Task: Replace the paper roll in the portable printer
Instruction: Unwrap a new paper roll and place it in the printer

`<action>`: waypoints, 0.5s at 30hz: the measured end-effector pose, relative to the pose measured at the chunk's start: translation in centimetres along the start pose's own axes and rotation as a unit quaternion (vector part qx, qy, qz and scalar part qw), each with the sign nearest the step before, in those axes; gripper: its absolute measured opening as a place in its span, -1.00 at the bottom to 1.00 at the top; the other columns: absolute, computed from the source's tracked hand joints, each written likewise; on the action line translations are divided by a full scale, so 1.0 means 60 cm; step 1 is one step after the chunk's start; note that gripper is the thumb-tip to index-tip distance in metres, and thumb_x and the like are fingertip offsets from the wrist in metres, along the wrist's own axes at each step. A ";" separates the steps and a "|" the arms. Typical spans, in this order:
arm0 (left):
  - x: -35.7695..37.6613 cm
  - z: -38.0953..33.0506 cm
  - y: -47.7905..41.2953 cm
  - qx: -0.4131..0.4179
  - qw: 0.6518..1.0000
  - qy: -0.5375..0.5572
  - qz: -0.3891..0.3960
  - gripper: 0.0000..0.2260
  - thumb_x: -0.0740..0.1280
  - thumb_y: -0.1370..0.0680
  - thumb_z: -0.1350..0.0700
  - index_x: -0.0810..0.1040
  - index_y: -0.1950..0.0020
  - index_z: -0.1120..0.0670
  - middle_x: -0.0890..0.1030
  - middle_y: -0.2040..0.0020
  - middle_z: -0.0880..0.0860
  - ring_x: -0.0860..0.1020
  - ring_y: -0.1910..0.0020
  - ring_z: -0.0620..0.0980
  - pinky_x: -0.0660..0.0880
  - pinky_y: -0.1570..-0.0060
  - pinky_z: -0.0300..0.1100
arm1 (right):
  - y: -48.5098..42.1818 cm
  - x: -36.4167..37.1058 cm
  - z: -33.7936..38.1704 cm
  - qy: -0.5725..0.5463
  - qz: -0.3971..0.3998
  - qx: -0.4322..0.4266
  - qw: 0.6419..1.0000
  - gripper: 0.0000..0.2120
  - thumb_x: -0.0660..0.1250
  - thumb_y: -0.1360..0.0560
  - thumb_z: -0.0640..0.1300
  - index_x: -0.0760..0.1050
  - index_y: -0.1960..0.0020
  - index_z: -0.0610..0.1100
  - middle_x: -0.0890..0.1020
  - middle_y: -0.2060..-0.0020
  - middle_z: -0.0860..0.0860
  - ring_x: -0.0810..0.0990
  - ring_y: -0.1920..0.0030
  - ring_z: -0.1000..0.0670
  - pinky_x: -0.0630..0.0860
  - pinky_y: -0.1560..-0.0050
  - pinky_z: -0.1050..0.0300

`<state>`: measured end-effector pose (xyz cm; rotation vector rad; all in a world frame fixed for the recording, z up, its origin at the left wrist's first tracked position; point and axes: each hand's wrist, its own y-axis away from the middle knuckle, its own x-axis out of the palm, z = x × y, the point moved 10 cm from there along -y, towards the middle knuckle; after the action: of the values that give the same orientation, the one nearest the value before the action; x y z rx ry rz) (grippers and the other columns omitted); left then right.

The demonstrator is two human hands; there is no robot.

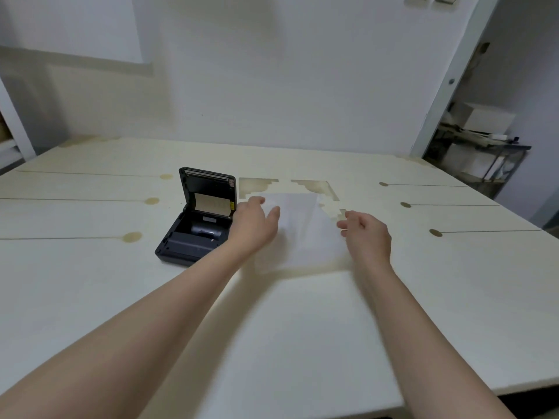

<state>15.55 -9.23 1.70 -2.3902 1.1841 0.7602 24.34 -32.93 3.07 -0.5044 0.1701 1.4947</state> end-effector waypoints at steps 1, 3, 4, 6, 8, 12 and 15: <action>0.008 0.004 -0.018 -0.023 1.000 0.006 0.009 -0.45 0.17 -0.63 -0.09 0.19 -0.55 0.13 0.32 -0.47 0.22 0.32 -0.45 0.20 0.33 -0.38 0.10 | -0.010 0.001 0.007 0.041 0.004 0.002 0.999 -0.67 0.10 -0.63 -0.02 0.60 0.04 -0.13 0.68 0.15 0.03 0.63 0.02 -0.09 0.46 0.11 0.10; 0.024 0.013 -0.046 -0.075 0.997 0.023 0.025 -0.33 0.15 -0.62 -0.15 0.00 -0.60 0.14 0.28 -0.51 0.22 0.28 -0.47 0.25 0.34 -0.37 0.17 | -0.030 0.015 0.020 0.150 0.033 -0.008 0.988 -0.58 0.07 -0.64 0.06 0.55 0.17 -0.16 0.63 0.19 -0.05 0.58 0.03 -0.16 0.40 0.19 0.09; 0.033 0.017 -0.057 -0.106 0.993 0.040 0.037 -0.27 0.14 -0.61 -0.19 -0.10 -0.61 0.15 0.29 -0.51 0.21 0.28 -0.47 0.27 0.36 -0.36 0.18 | -0.041 0.035 0.019 0.195 0.075 -0.007 0.978 -0.57 0.08 -0.64 0.08 0.57 0.07 -0.20 0.64 0.08 -0.11 0.58 -0.07 -0.19 0.43 0.09 0.07; 0.049 0.021 -0.069 -0.153 0.984 0.072 0.062 -0.16 0.17 -0.59 -0.25 -0.18 -0.60 0.21 0.39 -0.45 0.20 0.32 -0.45 0.26 0.42 -0.29 0.08 | -0.047 0.077 0.011 0.242 0.174 0.015 0.954 -0.49 0.13 -0.63 0.11 0.44 -0.36 -0.26 0.50 -0.36 -0.16 0.46 -0.37 -0.17 0.39 -0.23 0.06; 0.056 0.020 -0.077 -0.152 0.983 0.071 0.071 -0.23 0.31 -0.54 -0.20 0.15 -0.53 0.26 0.53 -0.29 0.18 0.49 -0.31 0.22 0.48 -0.08 -0.01 | -0.042 0.105 0.002 0.208 0.232 0.058 0.948 -0.37 0.17 -0.61 0.16 0.28 -0.48 -0.29 0.43 -0.42 -0.12 0.46 -0.39 -0.14 0.40 -0.24 0.09; 0.060 -0.004 -0.092 -0.061 0.989 0.123 0.049 -0.89 0.36 -0.49 0.08 0.59 0.13 0.12 0.60 0.20 0.06 0.54 0.23 0.09 0.42 0.23 -0.13 | -0.045 0.128 -0.012 0.002 0.223 0.139 0.965 -0.43 0.36 -0.45 0.24 0.51 -0.11 -0.27 0.66 0.19 -0.10 0.67 0.25 -0.08 0.60 0.29 0.13; 0.053 -0.041 -0.084 -0.016 0.982 0.181 0.052 -0.86 0.31 -0.55 0.12 0.61 0.11 0.16 0.60 0.22 0.07 0.53 0.27 0.07 0.45 0.22 -0.11 | -0.042 0.138 -0.005 -0.015 0.251 0.129 0.959 -0.38 0.43 -0.38 0.24 0.52 -0.19 -0.24 0.69 -0.03 -0.13 0.70 0.04 -0.14 0.62 0.22 0.06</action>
<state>21.95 -9.58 2.10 -2.5822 1.4544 0.3829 27.57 -25.52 -0.09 -0.2335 0.4909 1.9376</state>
